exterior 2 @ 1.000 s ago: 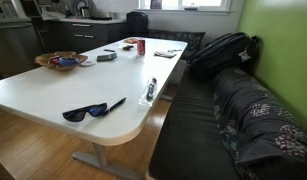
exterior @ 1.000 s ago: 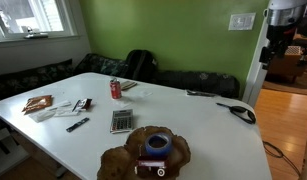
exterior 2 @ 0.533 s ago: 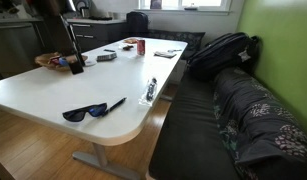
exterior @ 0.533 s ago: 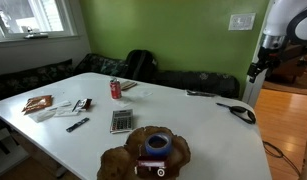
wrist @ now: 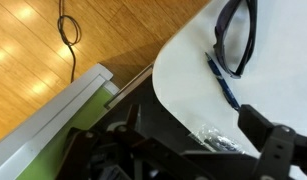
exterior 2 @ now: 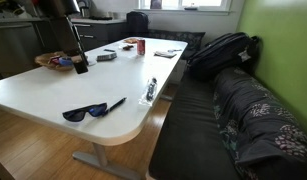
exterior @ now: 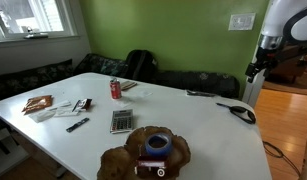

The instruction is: Place the sunglasses next to the packet

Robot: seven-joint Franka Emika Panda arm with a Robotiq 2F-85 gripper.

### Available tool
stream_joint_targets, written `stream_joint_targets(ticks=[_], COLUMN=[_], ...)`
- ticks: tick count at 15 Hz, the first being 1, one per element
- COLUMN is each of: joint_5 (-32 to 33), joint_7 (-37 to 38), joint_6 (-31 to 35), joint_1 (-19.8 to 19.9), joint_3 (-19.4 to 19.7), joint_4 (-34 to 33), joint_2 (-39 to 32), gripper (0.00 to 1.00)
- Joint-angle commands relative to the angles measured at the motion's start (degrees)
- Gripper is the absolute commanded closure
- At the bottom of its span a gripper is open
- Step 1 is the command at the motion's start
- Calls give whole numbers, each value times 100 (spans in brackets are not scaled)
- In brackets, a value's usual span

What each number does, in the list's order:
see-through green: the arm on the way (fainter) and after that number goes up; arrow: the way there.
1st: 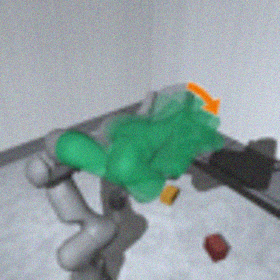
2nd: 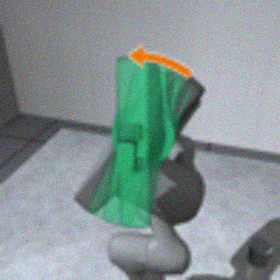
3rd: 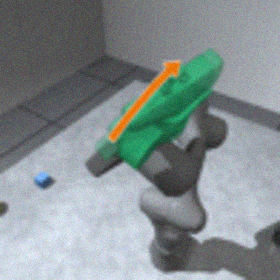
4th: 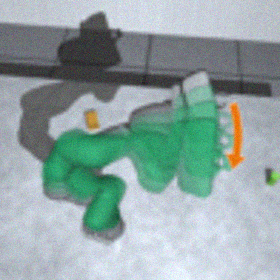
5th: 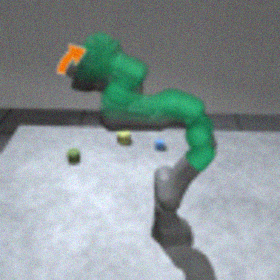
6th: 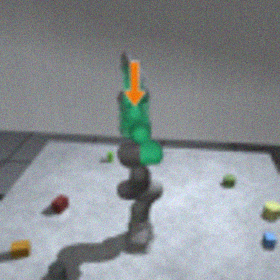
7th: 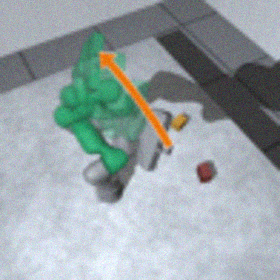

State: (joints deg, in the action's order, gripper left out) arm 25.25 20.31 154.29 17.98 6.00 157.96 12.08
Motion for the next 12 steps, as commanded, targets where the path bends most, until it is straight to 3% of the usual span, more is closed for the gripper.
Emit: stream_joint_targets(ticks=[1,4,6,12], joint_5=[-34,-34,218,449], joint_7=[-33,-33,440,827], joint_6=[-19,-20,112,-12], joint_1=[28,28,120,42], joint_3=[-32,-33,-173,-176], joint_4=[-3,-3,-19,-15], joint_2=[12,12,-145,-627], gripper=[0,0,0,0])
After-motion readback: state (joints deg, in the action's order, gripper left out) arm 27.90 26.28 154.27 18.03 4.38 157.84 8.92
